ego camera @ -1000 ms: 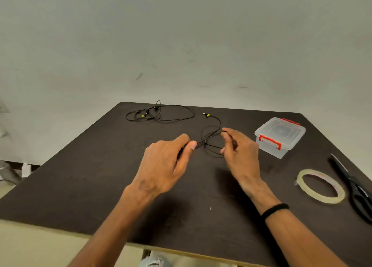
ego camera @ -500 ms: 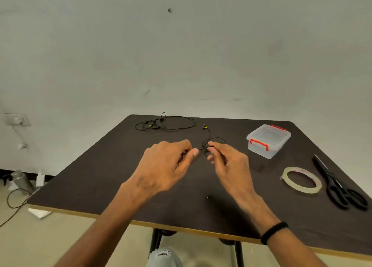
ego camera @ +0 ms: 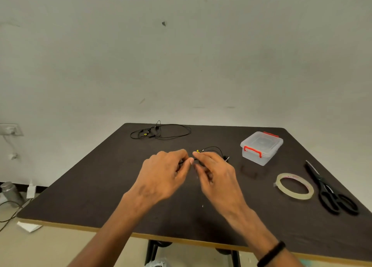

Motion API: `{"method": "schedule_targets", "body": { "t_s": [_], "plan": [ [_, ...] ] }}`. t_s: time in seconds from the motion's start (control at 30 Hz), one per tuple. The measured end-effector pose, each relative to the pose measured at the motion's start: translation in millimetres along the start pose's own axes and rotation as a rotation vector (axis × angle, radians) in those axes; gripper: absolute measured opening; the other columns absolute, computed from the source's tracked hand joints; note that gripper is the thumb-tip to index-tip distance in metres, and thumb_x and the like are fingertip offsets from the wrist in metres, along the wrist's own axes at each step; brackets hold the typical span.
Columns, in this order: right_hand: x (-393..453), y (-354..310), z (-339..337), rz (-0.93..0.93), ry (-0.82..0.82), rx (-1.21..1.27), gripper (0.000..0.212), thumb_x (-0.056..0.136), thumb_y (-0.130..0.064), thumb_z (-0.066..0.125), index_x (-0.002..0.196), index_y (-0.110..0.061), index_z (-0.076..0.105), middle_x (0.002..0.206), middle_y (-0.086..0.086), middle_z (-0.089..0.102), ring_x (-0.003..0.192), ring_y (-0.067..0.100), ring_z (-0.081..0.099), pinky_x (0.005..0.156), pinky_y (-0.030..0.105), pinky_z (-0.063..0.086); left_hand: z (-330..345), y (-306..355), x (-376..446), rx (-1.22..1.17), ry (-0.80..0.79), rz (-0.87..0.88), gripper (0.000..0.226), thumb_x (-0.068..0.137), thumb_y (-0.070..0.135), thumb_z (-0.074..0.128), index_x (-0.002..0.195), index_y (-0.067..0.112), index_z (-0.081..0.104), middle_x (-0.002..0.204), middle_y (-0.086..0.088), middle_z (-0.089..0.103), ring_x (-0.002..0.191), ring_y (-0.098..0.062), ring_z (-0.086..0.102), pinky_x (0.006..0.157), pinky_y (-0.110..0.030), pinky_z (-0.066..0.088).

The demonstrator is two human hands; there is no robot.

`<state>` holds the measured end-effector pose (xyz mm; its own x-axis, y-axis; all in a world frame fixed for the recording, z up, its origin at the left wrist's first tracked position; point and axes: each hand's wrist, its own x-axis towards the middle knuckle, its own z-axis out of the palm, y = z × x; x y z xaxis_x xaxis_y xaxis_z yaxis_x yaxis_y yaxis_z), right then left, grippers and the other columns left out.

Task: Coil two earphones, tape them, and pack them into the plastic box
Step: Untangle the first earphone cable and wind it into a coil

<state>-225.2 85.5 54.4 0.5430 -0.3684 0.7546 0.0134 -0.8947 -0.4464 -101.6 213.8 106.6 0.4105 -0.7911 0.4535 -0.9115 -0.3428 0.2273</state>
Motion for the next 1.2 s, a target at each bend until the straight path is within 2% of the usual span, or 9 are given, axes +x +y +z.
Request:
{"method": "schedule_targets", "body": {
  "t_s": [0.27,0.47,0.53,0.6,0.77,0.83,0.93,1.07,1.2],
  "plan": [
    [3.6,14.3,-7.4,-0.042,0.072,-0.055,0.011,0.094,-0.009,0.075,0.105,-0.012,0.076,0.099,-0.001,0.071,0.087,0.008,0.067,0.079,0.023,0.057,2.3,8.0,2.7,-0.046,-0.020,-0.002,0.030,0.104,0.060,0.038,0.087,0.037,0.050,0.070,0.009,0.060,0.075,-0.022,0.065,0.070,-0.039,0.055],
    [7.8,35.1,-8.2,0.164,0.141,-0.121,0.008,0.092,-0.009,0.076,0.096,-0.016,0.077,0.088,-0.006,0.069,0.074,0.004,0.062,0.071,0.011,0.050,-9.8,-6.4,-1.9,-0.046,-0.036,0.001,0.023,0.102,0.043,0.041,0.086,0.031,0.053,0.062,0.007,0.058,0.062,-0.019,0.060,0.058,-0.033,0.047],
    [12.0,43.2,-7.8,0.250,0.118,-0.154,0.005,0.092,-0.014,0.076,0.093,-0.019,0.076,0.085,-0.005,0.068,0.071,0.007,0.062,0.071,0.023,0.056,-16.6,-12.7,-1.2,-0.027,-0.033,-0.010,0.020,0.100,0.038,0.042,0.084,0.031,0.053,0.060,0.008,0.057,0.059,-0.015,0.056,0.056,-0.030,0.039],
    [14.4,43.3,-6.3,0.348,0.081,-0.232,0.005,0.094,-0.022,0.073,0.097,-0.022,0.077,0.088,-0.003,0.070,0.074,0.014,0.065,0.073,0.038,0.059,-18.6,-17.2,-0.8,-0.017,-0.021,-0.030,0.019,0.099,0.036,0.043,0.082,0.030,0.052,0.060,0.008,0.057,0.059,-0.015,0.056,0.056,-0.029,0.037],
    [7.4,-8.7,2.7,0.201,-0.072,-0.075,0.044,0.097,-0.027,0.072,0.140,-0.025,0.063,0.072,-0.013,0.064,0.063,0.003,0.061,0.075,0.026,0.059,-13.7,-10.1,4.8,-0.026,0.012,-0.033,0.022,0.094,0.041,0.038,0.082,0.027,0.051,0.063,0.004,0.059,0.065,-0.024,0.060,0.063,-0.034,0.050],
    [9.8,-22.8,4.0,0.108,-0.096,0.012,0.040,0.099,-0.024,0.071,0.138,-0.024,0.064,0.082,-0.012,0.074,0.071,0.001,0.069,0.077,0.017,0.058,-12.9,-4.0,8.2,-0.037,0.016,-0.025,0.021,0.096,0.038,0.042,0.083,0.026,0.052,0.065,0.004,0.058,0.067,-0.025,0.060,0.063,-0.035,0.048],
    [17.7,-19.9,1.8,0.081,-0.070,0.003,0.027,0.104,-0.026,0.059,0.129,-0.024,0.071,0.090,-0.011,0.078,0.078,0.004,0.073,0.077,0.029,0.062,-14.8,2.3,10.1,-0.044,0.044,-0.037,0.020,0.096,0.038,0.044,0.083,0.026,0.055,0.066,0.004,0.060,0.068,-0.024,0.060,0.063,-0.034,0.045],
    [24.9,-5.0,-6.5,0.288,-0.147,0.046,0.032,0.110,-0.035,0.046,0.130,-0.026,0.069,0.063,-0.007,0.073,0.051,0.003,0.065,0.062,0.029,0.058,-17.6,-3.0,8.2,-0.050,0.026,-0.028,0.022,0.093,0.038,0.044,0.074,0.028,0.049,0.062,0.003,0.056,0.068,-0.027,0.058,0.065,-0.035,0.049],
    [35.1,16.3,-19.1,0.531,-0.155,0.211,0.030,0.111,-0.040,0.044,0.118,-0.025,0.070,0.064,0.003,0.075,0.045,0.017,0.059,0.051,0.029,0.049,-17.7,-20.1,2.2,-0.066,-0.002,-0.009,0.024,0.085,0.042,0.035,0.067,0.029,0.045,0.057,0.005,0.052,0.059,-0.019,0.051,0.058,-0.031,0.039]
  ]
}}
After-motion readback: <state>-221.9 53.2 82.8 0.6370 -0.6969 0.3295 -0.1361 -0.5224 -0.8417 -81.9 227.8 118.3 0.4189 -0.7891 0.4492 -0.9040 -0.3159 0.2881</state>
